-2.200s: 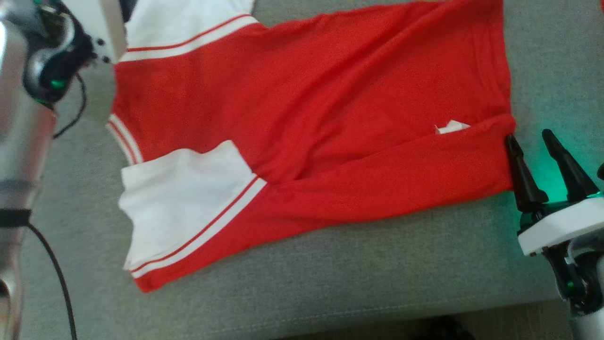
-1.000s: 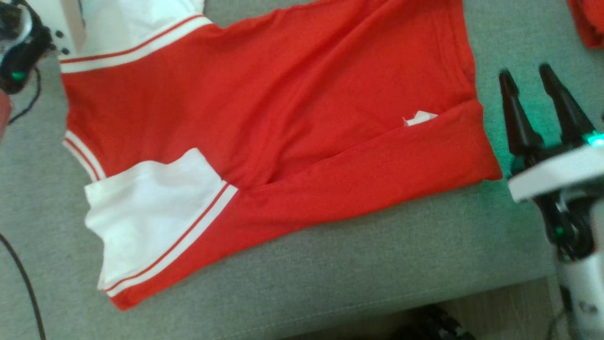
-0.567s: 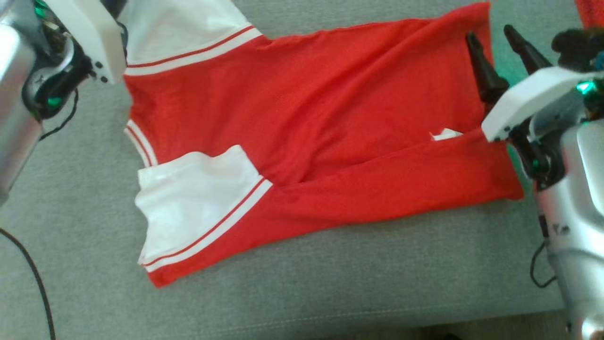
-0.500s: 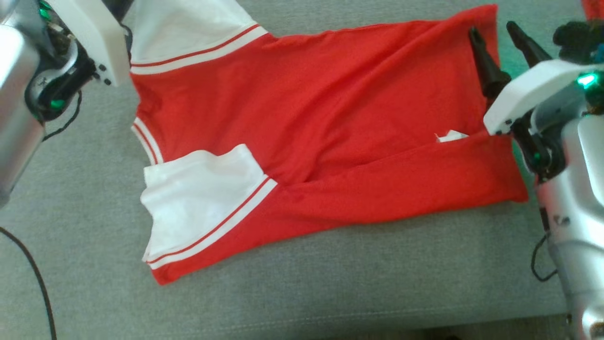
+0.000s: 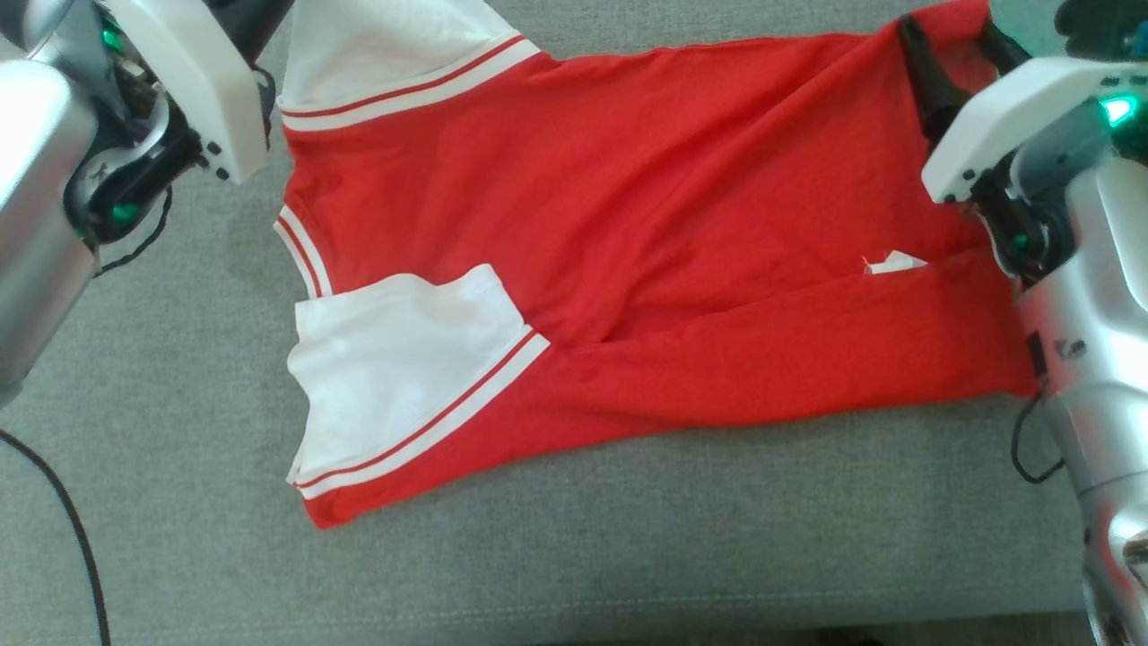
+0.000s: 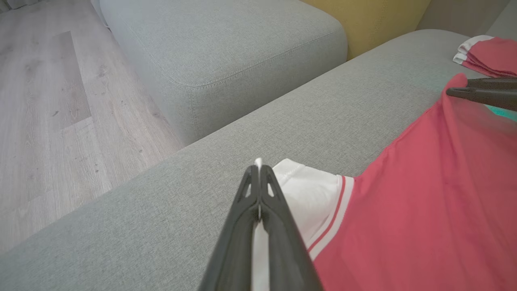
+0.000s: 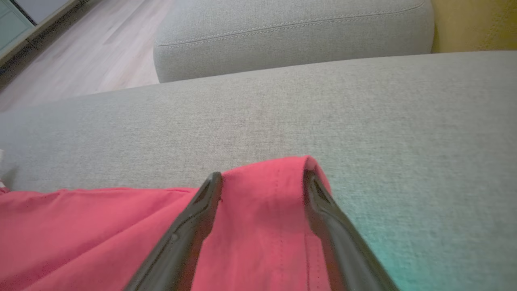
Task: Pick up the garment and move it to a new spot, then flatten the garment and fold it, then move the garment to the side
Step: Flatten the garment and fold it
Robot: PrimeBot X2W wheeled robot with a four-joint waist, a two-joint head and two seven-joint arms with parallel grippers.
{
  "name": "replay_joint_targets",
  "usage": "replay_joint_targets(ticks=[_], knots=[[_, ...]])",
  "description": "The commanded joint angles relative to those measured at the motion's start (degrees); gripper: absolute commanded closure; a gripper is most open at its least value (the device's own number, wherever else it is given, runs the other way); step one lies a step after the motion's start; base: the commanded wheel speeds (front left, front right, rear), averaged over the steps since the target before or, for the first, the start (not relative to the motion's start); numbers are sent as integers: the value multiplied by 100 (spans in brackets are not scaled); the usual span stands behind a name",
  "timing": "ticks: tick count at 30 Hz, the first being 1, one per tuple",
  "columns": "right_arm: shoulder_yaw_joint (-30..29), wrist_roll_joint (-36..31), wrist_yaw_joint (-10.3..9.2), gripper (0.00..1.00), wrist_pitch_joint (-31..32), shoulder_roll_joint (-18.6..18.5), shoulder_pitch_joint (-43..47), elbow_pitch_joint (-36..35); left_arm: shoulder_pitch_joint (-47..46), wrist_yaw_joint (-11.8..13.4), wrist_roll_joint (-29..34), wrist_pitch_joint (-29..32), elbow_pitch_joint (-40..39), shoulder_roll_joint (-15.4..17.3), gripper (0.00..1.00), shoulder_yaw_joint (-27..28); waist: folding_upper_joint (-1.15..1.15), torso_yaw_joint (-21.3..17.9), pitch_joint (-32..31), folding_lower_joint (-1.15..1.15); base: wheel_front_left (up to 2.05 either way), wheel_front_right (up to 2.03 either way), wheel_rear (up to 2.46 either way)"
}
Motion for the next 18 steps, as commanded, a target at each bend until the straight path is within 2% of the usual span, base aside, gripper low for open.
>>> replay_joint_targets(ticks=[1, 2, 3, 4, 11, 18], knots=[[126, 127, 36, 30, -79, -12, -145, -123, -389, 7, -52, -51, -84, 288, 100, 239, 0, 3, 1, 0, 0, 0, 0], [208, 202, 36, 64, -93, -27, -175, -99, -392, 7, -66, -56, -73, 291, 100, 227, 0, 5, 1, 0, 0, 0, 0], [274, 266, 36, 91, -114, -54, -201, -71, -395, 7, -78, -68, -56, 297, 100, 221, 0, 6, -2, 0, 0, 0, 0], [333, 321, 36, 100, -146, -83, -225, -49, -399, 7, -83, -87, -38, 303, 100, 212, 0, 4, -8, 0, 0, 0, 0], [512, 627, 36, 100, -391, -308, -406, -7, -480, 25, 118, -576, 162, 336, 100, 243, 0, -35, -69, 0, 0, 0, 0], [498, 949, 36, 100, -555, -644, -707, 11, -738, 74, 259, -1164, 471, 159, 100, 403, 0, -19, -184, 0, 0, 0, 0]])
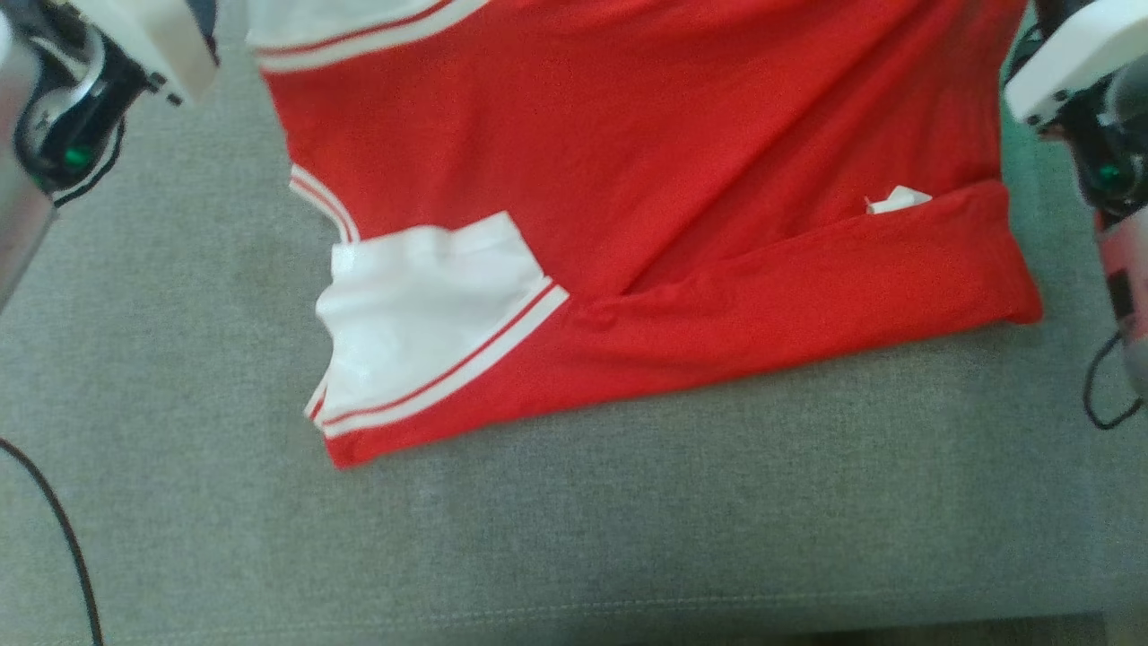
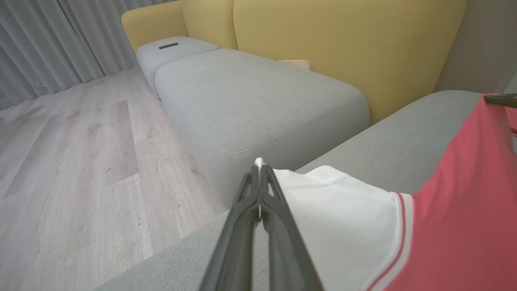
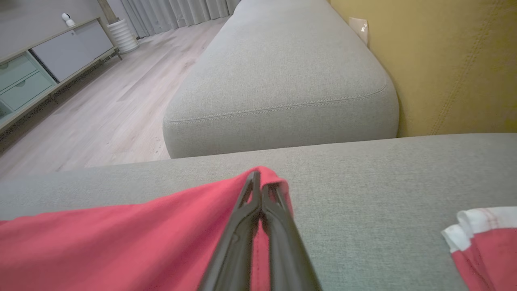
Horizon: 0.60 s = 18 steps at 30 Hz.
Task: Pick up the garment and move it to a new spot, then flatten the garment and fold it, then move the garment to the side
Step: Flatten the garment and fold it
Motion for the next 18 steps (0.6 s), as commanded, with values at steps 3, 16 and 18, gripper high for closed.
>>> replay_joint_targets(ticks=[3, 16, 18], knots=[[131, 169, 36, 100, -38, -177, 33, -193, -276, 5, -60, -76, -56, 94, 100, 274, 0, 63, -138, 0, 0, 0, 0], [318, 917, 36, 100, 84, -893, 1647, -1007, 1302, 219, -839, -107, -1734, 792, 100, 111, 0, 409, -706, 0, 0, 0, 0], [273, 971, 36, 100, 119, -987, 1931, -1169, 1637, 406, -906, -128, -2158, 1012, 100, 80, 0, 455, -759, 0, 0, 0, 0]])
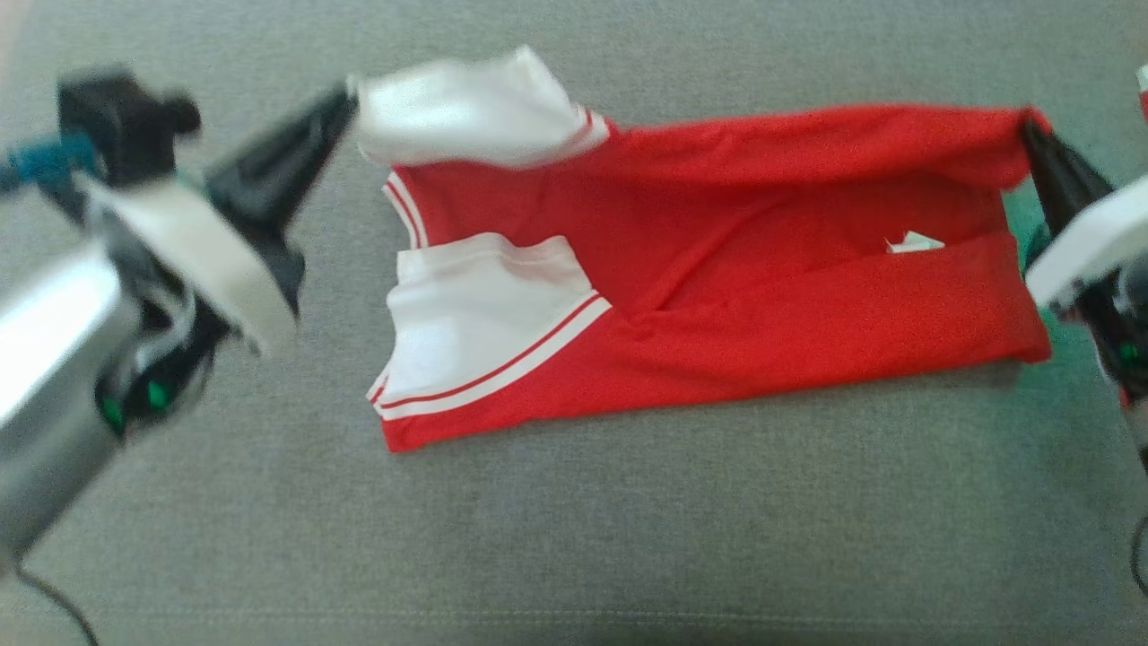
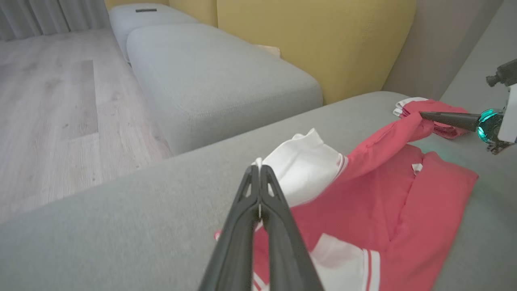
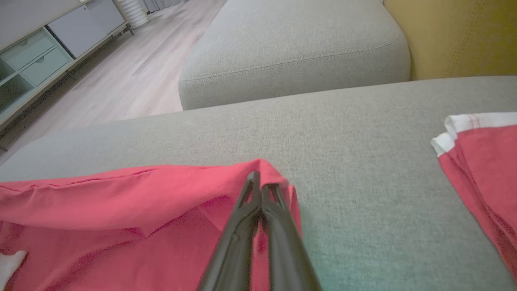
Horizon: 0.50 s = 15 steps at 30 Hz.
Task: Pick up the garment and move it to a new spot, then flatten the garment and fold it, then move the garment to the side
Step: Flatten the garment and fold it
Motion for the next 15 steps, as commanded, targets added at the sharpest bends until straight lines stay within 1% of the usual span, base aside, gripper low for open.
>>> replay_joint_targets(ticks=[1, 4, 8, 9, 12, 15], knots=[[-48, 64, 36, 100, 20, -201, 250, -283, 64, 159, -73, -55, -385, 423, 100, 234, 0, 86, -82, 1, 0, 0, 0], [-147, 88, 36, 100, 117, -290, 646, -513, 556, 444, -155, -77, -973, 703, 100, 139, 0, 135, -110, 1, 0, 0, 0], [-344, 46, 36, 100, 265, -367, 1068, -767, 1084, 777, -258, -127, -1516, 947, 100, 37, 0, 170, -111, 1, 0, 0, 0], [-474, -1, 36, 100, 343, -372, 1220, -846, 1286, 889, -292, -146, -1684, 1026, 100, -18, 0, 171, -108, 1, 0, 0, 0], [-662, -95, 36, 100, 453, -352, 1390, -941, 1503, 1033, -299, -184, -1856, 1093, 100, -72, 0, 182, -99, 1, 0, 0, 0], [-810, -173, 36, 100, 565, -300, 1527, -1025, 1641, 1115, -307, -208, -1881, 1040, 100, -127, 0, 210, -100, 1, 0, 0, 0]])
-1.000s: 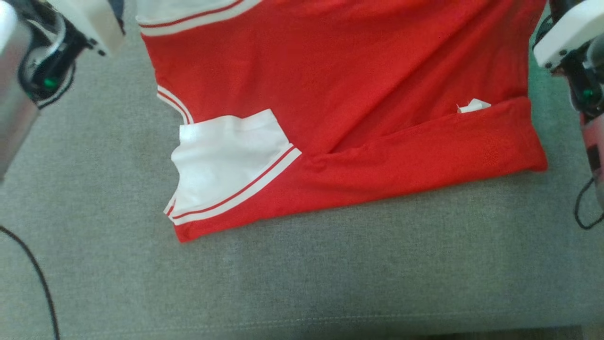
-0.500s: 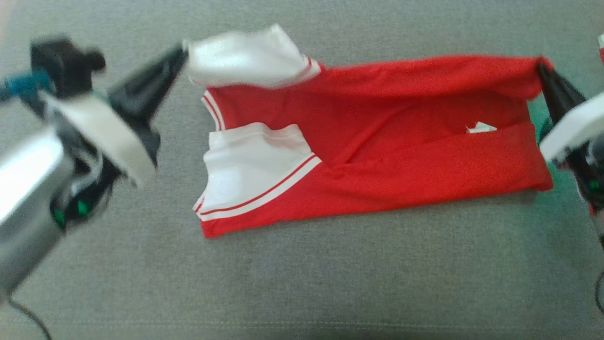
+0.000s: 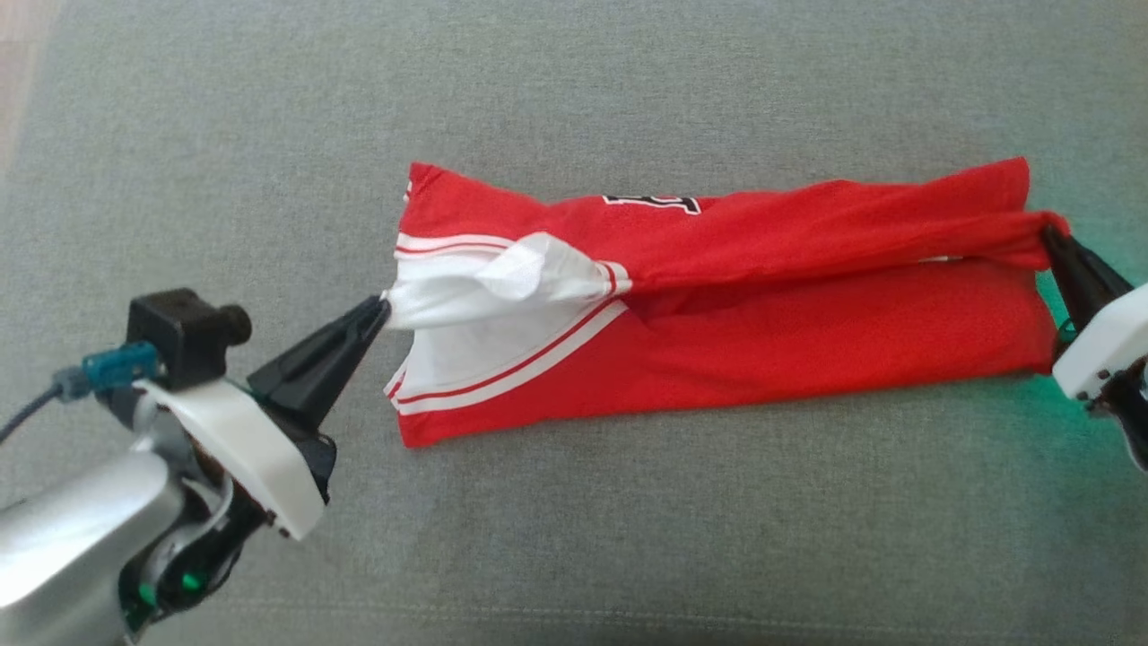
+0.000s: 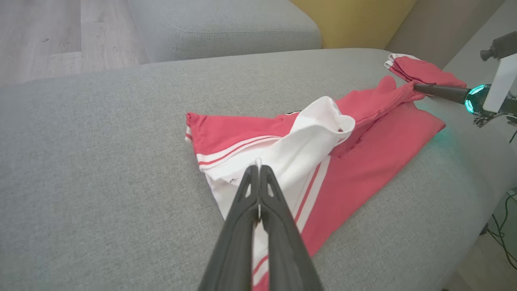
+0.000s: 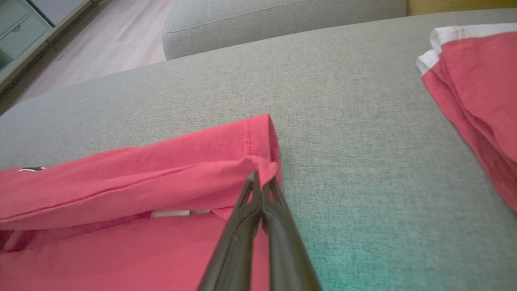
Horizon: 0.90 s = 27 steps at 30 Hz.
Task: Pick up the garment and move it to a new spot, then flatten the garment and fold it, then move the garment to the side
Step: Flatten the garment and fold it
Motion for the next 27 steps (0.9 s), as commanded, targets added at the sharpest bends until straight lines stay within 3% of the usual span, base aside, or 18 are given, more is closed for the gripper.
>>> replay_joint_targets(ticks=[1, 3, 4, 5, 6, 9, 14, 20, 23, 27], knots=[[-52, -64, 36, 100, 71, -111, 117, -230, -70, 41, -17, -43, -94, 215, 100, 202, 0, 11, -7, 0, 0, 0, 0], [-88, -93, 36, 100, 110, -92, 152, -262, -46, 60, -10, -39, -79, 177, 100, 176, 0, 14, -13, 0, 0, 0, 0], [-125, -121, 36, 91, 144, -69, 181, -291, -24, 95, -4, -45, -49, 128, 100, 161, 0, 15, -23, 0, 0, 0, 0], [-162, -146, 36, 65, 171, -44, 211, -317, 12, 132, -31, -50, -16, 61, 100, 153, 0, 15, -41, 0, 0, 0, 0], [-198, -168, 36, 0, 188, -16, 245, -345, 46, 164, -51, -61, 20, -8, 79, 146, 0, 15, -67, 0, 0, 0, 0], [-365, -244, 36, 0, 127, 97, 352, -449, 181, 323, -78, -134, 152, -215, 0, 186, 0, -6, -196, 0, 0, 0, 0], [-628, -365, 36, 0, -97, 340, 689, -729, 575, 931, 243, -266, 339, -602, 0, 588, 0, -59, -517, 0, 0, 0, 0], [-826, -727, 36, 0, -465, 867, 1310, -1038, 1669, 1701, 1354, -275, 213, -1446, 0, 2001, 0, -99, -984, 0, 0, 0, 0], [-906, -906, 36, 0, -620, 1207, 1569, -1044, 2368, 1825, 1960, -276, 178, -1989, 0, 2576, 0, -104, -1207, 0, 0, 0, 0], [-1034, -1174, 36, 0, -792, 1572, 1813, -936, 3169, 1792, 2638, -277, 201, -2656, 0, 3205, 0, -48, -1483, 0, 0, 0, 0]])
